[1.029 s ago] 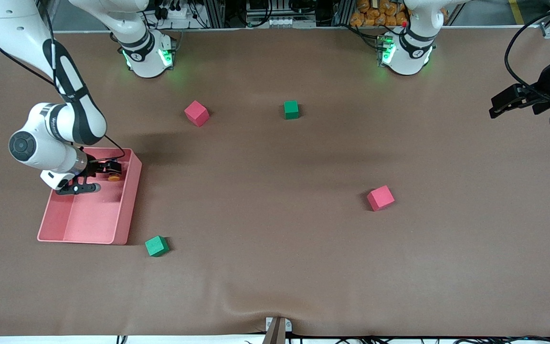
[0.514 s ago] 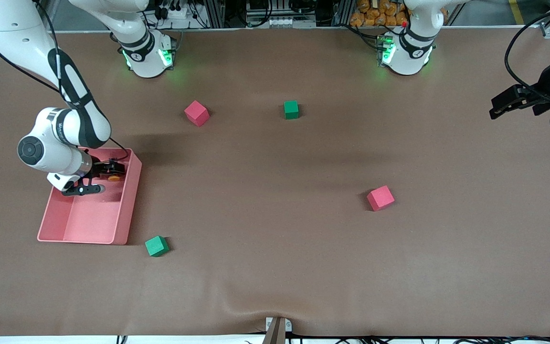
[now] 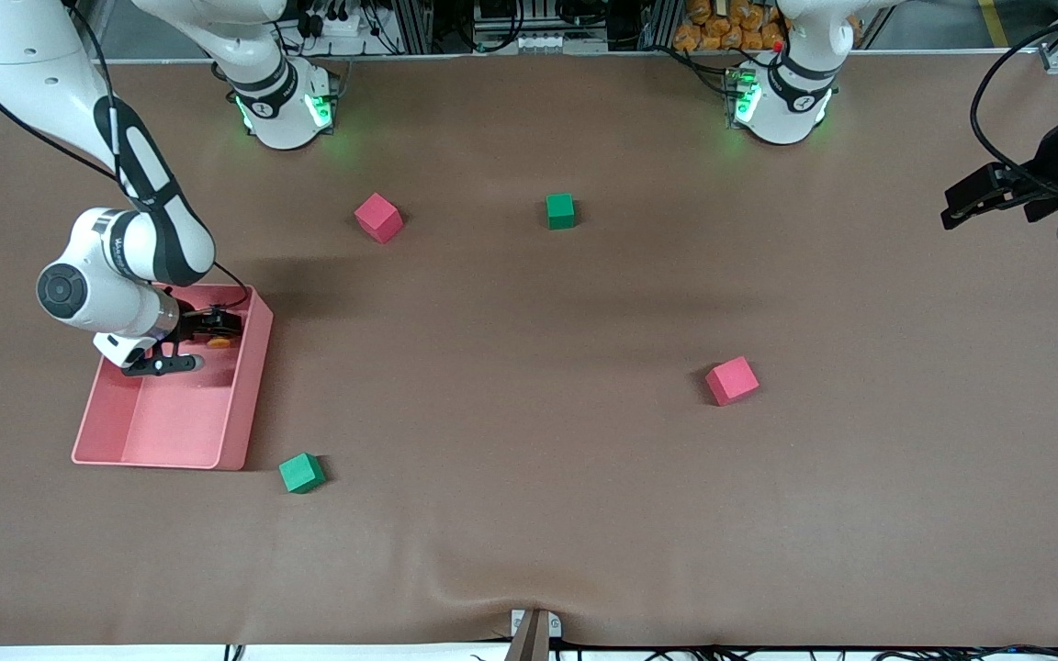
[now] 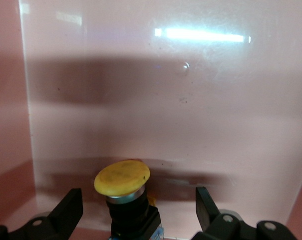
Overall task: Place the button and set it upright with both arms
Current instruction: 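Close the right gripper on the yellow button and lift it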
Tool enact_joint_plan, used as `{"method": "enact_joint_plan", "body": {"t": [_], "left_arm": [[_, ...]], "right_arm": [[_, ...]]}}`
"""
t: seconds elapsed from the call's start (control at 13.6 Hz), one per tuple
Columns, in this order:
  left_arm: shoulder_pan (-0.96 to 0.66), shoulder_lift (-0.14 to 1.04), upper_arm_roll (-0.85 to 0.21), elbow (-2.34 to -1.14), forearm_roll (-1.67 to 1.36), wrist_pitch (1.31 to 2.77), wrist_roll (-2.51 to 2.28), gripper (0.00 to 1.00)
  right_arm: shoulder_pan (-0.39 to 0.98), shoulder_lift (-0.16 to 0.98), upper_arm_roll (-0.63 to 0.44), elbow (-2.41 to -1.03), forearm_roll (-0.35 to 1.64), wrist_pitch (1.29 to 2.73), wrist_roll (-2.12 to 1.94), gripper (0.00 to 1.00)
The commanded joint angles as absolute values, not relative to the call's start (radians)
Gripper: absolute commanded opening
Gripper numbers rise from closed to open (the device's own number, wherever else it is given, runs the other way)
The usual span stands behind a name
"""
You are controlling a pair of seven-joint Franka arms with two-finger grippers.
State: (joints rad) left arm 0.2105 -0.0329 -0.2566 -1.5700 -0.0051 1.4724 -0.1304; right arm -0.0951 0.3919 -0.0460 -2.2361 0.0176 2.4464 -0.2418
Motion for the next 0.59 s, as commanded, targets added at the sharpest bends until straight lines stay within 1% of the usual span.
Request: {"method": "enact_joint_plan", "body": {"t": [0.0, 0.07, 0.15, 0.22, 0.29, 0.51], "left_arm": [[0.221, -0.044, -0.262, -1.577, -0.008, 1.476, -0.123, 1.00], [0.221, -0.046, -0.262, -1.578, -0.008, 1.476, -0.123, 1.00], [0.222, -0.046, -0.262, -1.578, -0.008, 1.474, -0.123, 1.00], [0.222, -0.046, -0.262, -1.578, -0.008, 1.473, -0.123, 1.00], [0.222, -0.046, -0.262, -1.578, -0.008, 1.473, -0.123, 1.00], [0.224, -0.046, -0.262, -1.578, -0.008, 1.473, -0.121, 1.00]], "right_arm": [[-0.101, 0.390, -0.043, -2.244, 0.018, 2.450, -0.252, 1.00], [-0.101, 0.388, -0.043, -2.244, 0.017, 2.451, -0.252, 1.00], [-0.100, 0.388, -0.043, -2.244, 0.018, 2.450, -0.252, 0.37], [-0.101, 0.388, -0.041, -2.243, 0.017, 2.451, -0.252, 0.09], [-0.100, 0.388, -0.041, -2.243, 0.017, 2.450, -0.252, 0.02], [-0.100, 0.387, -0.041, -2.241, 0.017, 2.447, -0.250, 0.01]]}}
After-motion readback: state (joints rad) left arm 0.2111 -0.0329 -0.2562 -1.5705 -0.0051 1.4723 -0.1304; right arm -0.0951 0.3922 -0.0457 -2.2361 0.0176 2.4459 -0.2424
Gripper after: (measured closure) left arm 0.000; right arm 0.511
